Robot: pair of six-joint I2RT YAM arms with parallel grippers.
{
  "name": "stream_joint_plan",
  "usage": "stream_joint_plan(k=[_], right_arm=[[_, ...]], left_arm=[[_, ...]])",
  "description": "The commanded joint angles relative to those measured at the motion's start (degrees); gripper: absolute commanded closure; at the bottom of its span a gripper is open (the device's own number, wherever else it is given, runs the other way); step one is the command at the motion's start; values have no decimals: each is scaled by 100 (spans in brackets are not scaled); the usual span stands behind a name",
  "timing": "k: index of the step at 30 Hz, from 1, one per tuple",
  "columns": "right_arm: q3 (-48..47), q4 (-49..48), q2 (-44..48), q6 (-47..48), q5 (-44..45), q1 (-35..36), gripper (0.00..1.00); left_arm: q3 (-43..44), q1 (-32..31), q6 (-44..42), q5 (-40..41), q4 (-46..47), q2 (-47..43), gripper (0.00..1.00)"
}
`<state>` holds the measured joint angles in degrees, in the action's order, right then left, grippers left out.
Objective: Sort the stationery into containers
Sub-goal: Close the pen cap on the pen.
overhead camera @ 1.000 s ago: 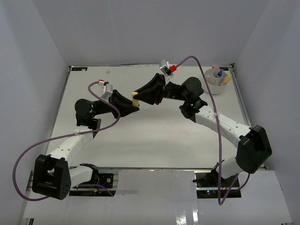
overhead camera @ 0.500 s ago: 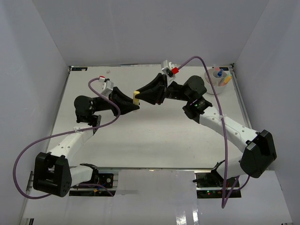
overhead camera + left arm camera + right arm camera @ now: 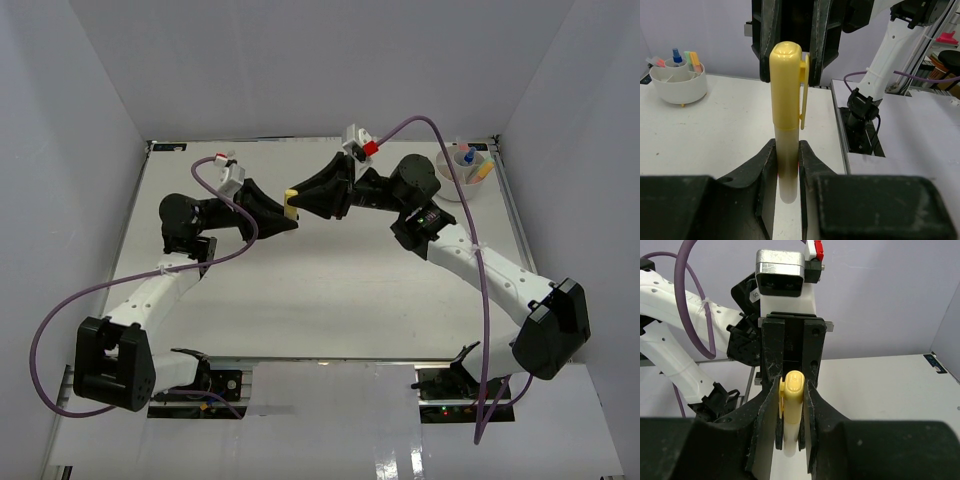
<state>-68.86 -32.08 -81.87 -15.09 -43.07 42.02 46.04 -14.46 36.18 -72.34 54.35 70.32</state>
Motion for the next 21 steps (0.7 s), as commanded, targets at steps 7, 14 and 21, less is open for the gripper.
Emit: stream_joint_plan(k=[7,14,21], right_arm=[[672,3769,-954,1077,-422,157,92],[944,3964,-954,1211,-395,184,92],[646,3446,-673,1000,-237,175,92]], left_arm=[[1231,-92,-252,844,516,-362,100],[1364,-92,-454,818,218,-370,100],[557,-92,-832,660,-231,-599,100]])
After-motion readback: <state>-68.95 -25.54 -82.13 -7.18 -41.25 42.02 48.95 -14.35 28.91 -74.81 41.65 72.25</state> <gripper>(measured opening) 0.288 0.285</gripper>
